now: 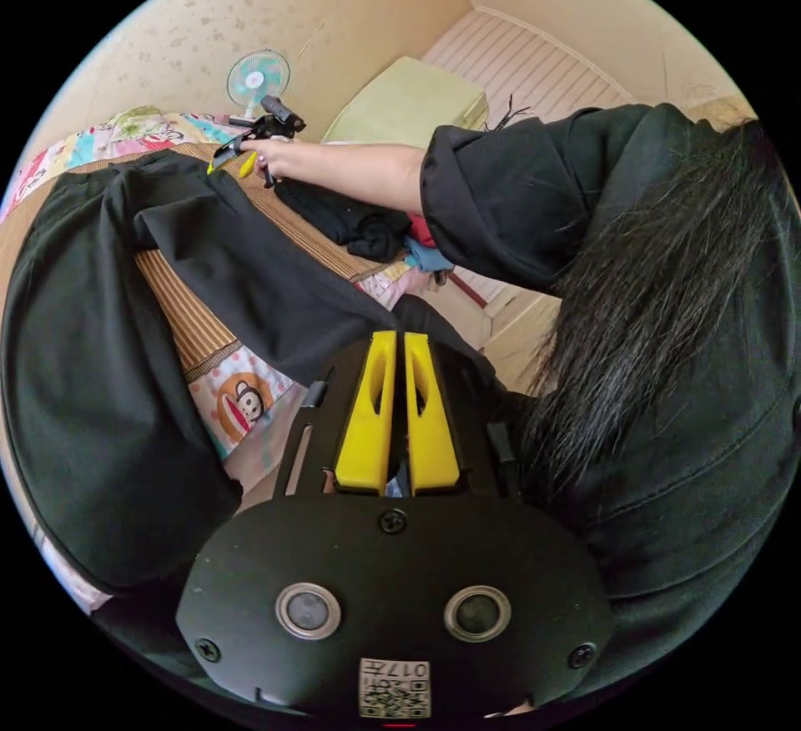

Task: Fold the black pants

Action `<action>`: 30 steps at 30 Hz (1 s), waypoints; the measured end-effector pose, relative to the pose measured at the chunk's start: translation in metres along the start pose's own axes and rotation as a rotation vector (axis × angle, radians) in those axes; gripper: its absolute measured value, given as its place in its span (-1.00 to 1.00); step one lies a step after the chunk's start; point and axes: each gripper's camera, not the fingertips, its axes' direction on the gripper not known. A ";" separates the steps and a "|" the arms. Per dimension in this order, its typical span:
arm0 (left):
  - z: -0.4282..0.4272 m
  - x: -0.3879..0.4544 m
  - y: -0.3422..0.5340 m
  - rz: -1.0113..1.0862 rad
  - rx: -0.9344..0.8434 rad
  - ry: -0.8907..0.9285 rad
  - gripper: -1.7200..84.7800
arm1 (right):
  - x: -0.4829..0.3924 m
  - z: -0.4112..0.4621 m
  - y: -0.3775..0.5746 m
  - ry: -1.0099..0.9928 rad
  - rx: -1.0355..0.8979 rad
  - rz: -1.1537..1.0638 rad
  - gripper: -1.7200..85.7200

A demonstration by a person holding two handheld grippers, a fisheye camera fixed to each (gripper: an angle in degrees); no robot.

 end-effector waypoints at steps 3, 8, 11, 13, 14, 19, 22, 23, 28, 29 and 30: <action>-0.005 0.000 0.004 -0.055 0.031 -0.012 -0.97 | -0.014 -0.014 0.005 -0.069 0.081 -0.016 -0.81; -0.060 0.003 0.043 -0.190 0.249 -0.067 -0.97 | -0.149 -0.093 -0.011 -0.223 0.320 -0.219 -0.89; -0.113 -0.009 0.077 -0.367 0.345 -0.118 -0.96 | -0.250 -0.096 -0.026 -0.374 0.296 -0.350 -0.89; -0.140 -0.014 0.099 -0.488 0.341 -0.225 -0.95 | -0.300 -0.077 -0.029 -0.448 0.266 -0.379 -0.88; -0.155 -0.015 0.112 -0.544 0.330 -0.316 -0.93 | -0.327 -0.059 -0.030 -0.466 0.239 -0.390 -0.87; -0.197 -0.028 0.159 -0.750 0.253 -0.603 -0.75 | -0.362 -0.012 -0.002 -0.417 0.164 -0.432 -0.74; -0.210 -0.035 0.151 -0.713 0.196 -0.718 -0.73 | -0.339 -0.015 0.056 -0.362 0.153 -0.532 -0.69; -0.211 -0.044 0.139 -0.668 0.181 -0.708 -0.73 | -0.318 -0.020 0.086 -0.334 0.171 -0.531 -0.68; -0.205 -0.101 0.064 -0.484 0.194 -0.652 -0.73 | -0.211 -0.024 0.199 -0.311 0.212 -0.324 -0.62; -0.201 -0.118 0.046 -0.464 0.209 -0.676 -0.73 | -0.194 -0.015 0.224 -0.332 0.179 -0.268 -0.59; -0.198 -0.129 0.038 -0.481 0.211 -0.680 -0.73 | -0.188 -0.009 0.235 -0.336 0.151 -0.250 -0.58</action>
